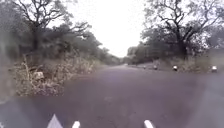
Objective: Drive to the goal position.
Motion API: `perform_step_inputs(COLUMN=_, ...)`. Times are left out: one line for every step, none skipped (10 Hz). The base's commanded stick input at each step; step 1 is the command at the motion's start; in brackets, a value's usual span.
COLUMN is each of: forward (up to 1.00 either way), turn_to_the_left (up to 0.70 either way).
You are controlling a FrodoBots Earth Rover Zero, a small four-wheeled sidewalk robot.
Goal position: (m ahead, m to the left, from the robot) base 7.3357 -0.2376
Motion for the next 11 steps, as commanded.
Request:
perform_step_inputs(forward=0.70, turn_to_the_left=0.00)
perform_step_inputs(forward=0.70, turn_to_the_left=0.00)
perform_step_inputs(forward=0.70, turn_to_the_left=0.00)
perform_step_inputs(forward=0.70, turn_to_the_left=0.00)
perform_step_inputs(forward=0.70, turn_to_the_left=0.00)
perform_step_inputs(forward=0.70, turn_to_the_left=0.00)
perform_step_inputs(forward=0.70, turn_to_the_left=0.00)
perform_step_inputs(forward=0.70, turn_to_the_left=0.00)
perform_step_inputs(forward=0.70, turn_to_the_left=0.00)
perform_step_inputs(forward=0.70, turn_to_the_left=0.00)
perform_step_inputs(forward=0.70, turn_to_the_left=0.00)
